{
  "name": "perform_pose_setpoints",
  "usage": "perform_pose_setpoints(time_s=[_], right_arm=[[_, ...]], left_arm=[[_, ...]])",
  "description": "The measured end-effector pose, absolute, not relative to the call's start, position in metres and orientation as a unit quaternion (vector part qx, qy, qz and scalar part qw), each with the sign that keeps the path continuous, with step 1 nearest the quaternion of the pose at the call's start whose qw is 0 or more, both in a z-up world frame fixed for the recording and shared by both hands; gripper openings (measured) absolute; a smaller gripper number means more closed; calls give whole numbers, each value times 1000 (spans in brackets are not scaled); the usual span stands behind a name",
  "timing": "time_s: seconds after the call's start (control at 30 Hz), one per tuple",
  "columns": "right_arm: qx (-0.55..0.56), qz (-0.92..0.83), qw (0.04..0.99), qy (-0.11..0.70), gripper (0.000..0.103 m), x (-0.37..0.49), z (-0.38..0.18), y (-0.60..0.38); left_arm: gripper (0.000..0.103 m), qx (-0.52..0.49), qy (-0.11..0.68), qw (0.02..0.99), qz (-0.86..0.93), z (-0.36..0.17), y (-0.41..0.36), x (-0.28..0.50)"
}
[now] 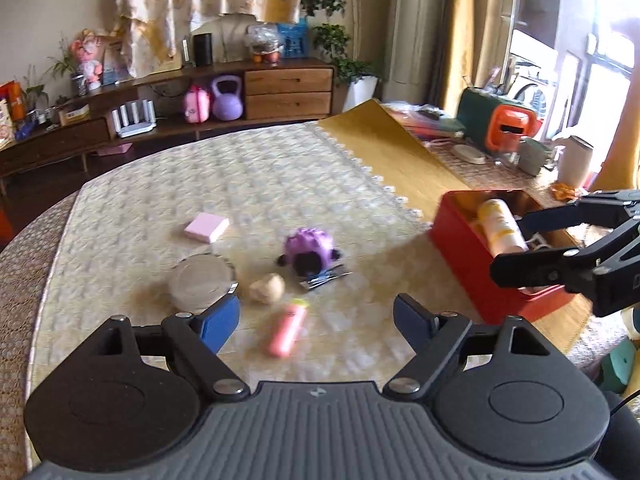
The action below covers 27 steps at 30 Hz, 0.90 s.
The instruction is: Organize rigid objects
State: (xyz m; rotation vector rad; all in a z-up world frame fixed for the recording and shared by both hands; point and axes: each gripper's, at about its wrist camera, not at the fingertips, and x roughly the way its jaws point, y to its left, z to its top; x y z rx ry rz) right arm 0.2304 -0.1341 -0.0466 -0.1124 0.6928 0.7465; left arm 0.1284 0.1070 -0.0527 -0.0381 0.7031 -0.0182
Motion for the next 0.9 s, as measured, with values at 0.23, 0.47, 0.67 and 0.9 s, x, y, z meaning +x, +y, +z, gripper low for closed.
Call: perform_pose_setpoints(time_s=[0.23, 0.47, 0.67, 0.9], right_arm=[[-74, 358, 866, 341, 103, 249, -60, -100], [-94, 352, 860, 357, 103, 277, -77, -72], [-117, 351, 850, 374, 103, 299, -94, -49], [-121, 347, 843, 393, 102, 320, -107, -25]], left_arm=[[84, -45, 356, 933, 11, -80, 129, 135], [84, -29, 358, 933, 10, -104, 133, 146], [84, -24, 365, 931, 15, -126, 134, 158], [84, -36, 371, 928, 13, -139, 133, 169]])
